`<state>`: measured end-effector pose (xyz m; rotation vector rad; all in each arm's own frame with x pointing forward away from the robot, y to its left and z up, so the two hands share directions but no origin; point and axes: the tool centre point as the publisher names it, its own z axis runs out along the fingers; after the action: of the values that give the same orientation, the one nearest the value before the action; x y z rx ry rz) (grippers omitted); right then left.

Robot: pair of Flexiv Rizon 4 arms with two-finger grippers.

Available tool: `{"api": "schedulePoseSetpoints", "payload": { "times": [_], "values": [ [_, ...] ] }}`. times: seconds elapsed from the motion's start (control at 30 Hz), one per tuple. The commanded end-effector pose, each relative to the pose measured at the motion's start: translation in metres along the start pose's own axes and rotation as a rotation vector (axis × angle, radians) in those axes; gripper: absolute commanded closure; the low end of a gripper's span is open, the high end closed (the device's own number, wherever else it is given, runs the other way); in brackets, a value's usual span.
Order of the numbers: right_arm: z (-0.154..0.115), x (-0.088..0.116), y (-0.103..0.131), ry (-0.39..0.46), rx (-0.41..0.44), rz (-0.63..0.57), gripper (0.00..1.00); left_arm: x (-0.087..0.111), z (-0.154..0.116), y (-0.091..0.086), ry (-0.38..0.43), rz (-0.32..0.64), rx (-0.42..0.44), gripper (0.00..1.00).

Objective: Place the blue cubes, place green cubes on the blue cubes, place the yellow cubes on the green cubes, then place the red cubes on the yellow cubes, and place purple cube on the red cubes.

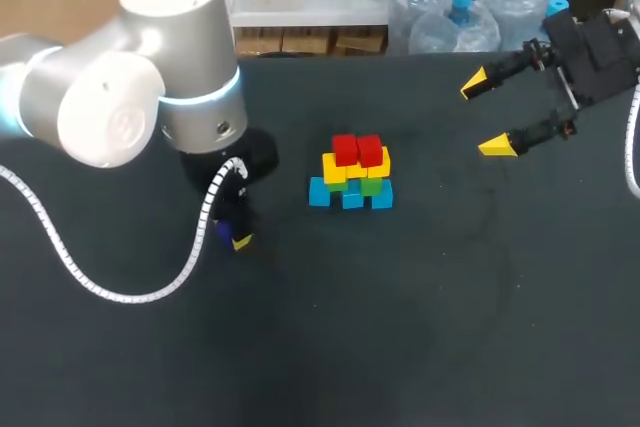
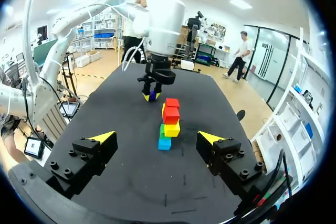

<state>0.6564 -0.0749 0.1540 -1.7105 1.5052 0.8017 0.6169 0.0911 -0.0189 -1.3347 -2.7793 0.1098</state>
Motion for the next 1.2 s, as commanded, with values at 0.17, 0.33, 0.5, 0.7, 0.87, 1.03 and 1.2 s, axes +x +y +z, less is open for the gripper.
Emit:
{"api": "schedulePoseSetpoints", "payload": {
  "times": [0.17,0.33,0.5,0.7,0.87,1.03,1.2],
  "values": [
    [0.001,0.000,0.000,-0.001,0.001,-0.001,0.00,-0.006,-0.002,-0.001,-0.017,0.063,-0.007,1.00],
    [0.001,0.000,0.000,-0.001,0.001,-0.001,0.00,-0.020,-0.010,-0.010,-0.083,0.278,0.009,1.00],
    [0.001,0.000,0.000,-0.001,0.001,-0.001,0.00,-0.026,-0.029,-0.016,-0.004,0.410,-0.043,1.00],
    [0.001,0.000,0.000,-0.001,0.001,-0.001,0.00,-0.030,-0.061,-0.007,0.049,0.468,-0.067,1.00],
    [0.001,0.000,0.000,-0.001,0.001,-0.001,0.00,-0.038,-0.088,-0.003,0.063,0.486,-0.125,1.00],
    [0.001,0.000,0.000,-0.001,0.001,-0.001,0.00,-0.052,-0.108,0.000,0.064,0.522,-0.155,1.00],
    [0.001,0.000,0.000,-0.001,0.001,-0.001,0.00,-0.072,-0.135,0.004,0.025,0.558,-0.196,1.00]
  ]
}}
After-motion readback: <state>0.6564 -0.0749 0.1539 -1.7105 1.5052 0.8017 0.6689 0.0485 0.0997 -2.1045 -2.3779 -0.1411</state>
